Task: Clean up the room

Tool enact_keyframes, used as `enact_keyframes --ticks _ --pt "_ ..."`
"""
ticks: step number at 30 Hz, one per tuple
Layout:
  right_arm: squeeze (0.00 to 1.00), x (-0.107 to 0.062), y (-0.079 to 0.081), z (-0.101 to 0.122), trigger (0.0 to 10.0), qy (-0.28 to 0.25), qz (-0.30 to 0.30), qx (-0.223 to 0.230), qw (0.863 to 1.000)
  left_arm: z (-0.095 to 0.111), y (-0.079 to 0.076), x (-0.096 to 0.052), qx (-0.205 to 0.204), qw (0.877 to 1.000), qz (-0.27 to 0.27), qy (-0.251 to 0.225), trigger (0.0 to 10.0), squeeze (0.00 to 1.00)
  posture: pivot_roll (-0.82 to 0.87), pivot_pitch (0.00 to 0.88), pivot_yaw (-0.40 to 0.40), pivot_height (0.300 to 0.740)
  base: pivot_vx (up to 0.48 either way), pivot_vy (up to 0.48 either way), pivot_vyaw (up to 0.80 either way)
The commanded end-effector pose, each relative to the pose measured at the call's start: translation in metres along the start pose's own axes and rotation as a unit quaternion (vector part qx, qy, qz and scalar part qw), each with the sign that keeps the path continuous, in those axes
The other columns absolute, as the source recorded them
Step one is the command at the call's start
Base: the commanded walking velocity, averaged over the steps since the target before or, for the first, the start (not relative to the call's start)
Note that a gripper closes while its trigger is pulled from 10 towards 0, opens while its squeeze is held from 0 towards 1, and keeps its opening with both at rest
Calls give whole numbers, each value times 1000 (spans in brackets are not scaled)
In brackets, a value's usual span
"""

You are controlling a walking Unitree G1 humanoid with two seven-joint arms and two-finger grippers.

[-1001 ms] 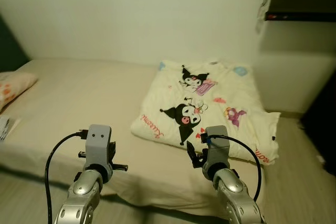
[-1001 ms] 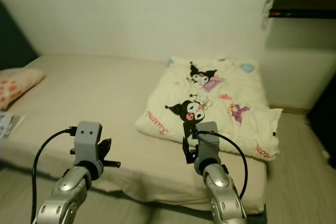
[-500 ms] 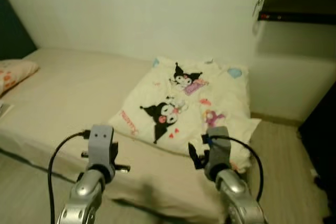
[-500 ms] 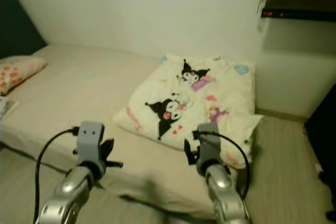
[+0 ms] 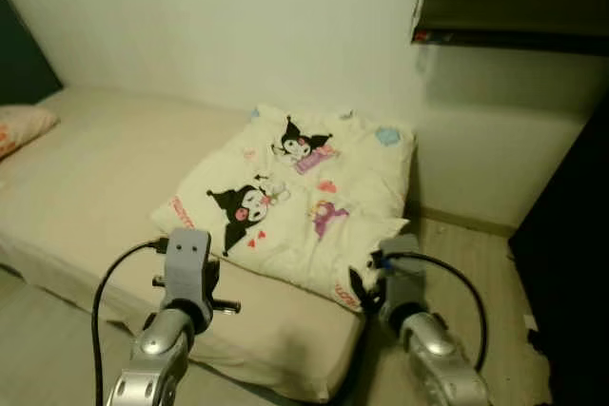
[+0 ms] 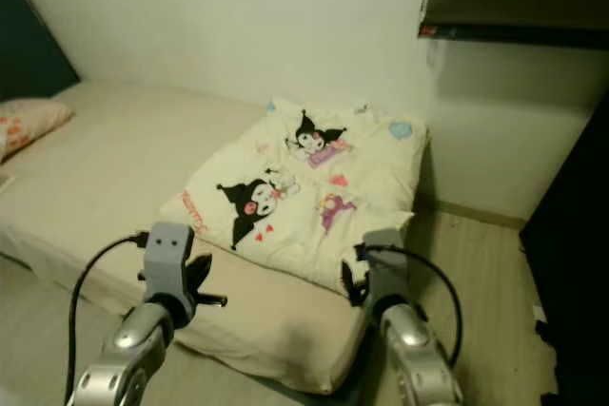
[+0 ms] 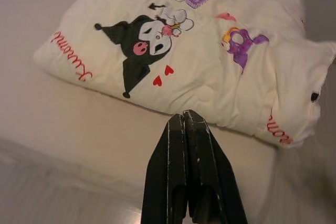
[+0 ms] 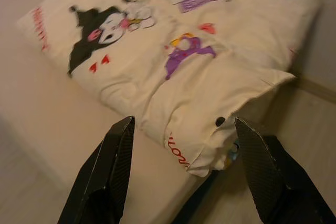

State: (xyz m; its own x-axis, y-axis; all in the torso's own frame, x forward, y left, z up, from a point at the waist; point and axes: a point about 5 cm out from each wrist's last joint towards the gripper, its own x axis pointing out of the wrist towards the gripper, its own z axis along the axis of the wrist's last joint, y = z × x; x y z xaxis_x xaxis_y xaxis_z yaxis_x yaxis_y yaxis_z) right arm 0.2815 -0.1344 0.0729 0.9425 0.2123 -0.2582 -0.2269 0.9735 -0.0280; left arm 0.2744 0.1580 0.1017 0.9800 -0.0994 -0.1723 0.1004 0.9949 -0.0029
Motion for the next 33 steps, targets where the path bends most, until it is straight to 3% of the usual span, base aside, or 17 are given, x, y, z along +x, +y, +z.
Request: enact_keyframes --ticks 1,15,19,23,33 --pt "0 1 11 -1 10000 4 23 -1 1000 -12 6 -5 0 1000 14 24 10000 0 -40 83 43 740 0 -480 800" --pt "0 0 19 3 10000 -5 54 -14 998 -11 11 -5 1 999 30 22 10000 0 -40 84 39 740 0 -474 800" --pt "0 -1 24 5 10000 -12 74 -18 997 -12 14 -5 -11 999 43 22 10000 0 -42 84 39 740 0 0 800" --pt "0 -4 35 4 10000 -17 105 -15 994 -9 19 -4 -16 998 56 13 10000 0 -40 83 42 740 0 0 0" --pt "0 -3 34 5 10000 -20 104 -16 994 -8 23 -4 -9 998 65 12 10000 0 -40 78 46 740 0 288 0"
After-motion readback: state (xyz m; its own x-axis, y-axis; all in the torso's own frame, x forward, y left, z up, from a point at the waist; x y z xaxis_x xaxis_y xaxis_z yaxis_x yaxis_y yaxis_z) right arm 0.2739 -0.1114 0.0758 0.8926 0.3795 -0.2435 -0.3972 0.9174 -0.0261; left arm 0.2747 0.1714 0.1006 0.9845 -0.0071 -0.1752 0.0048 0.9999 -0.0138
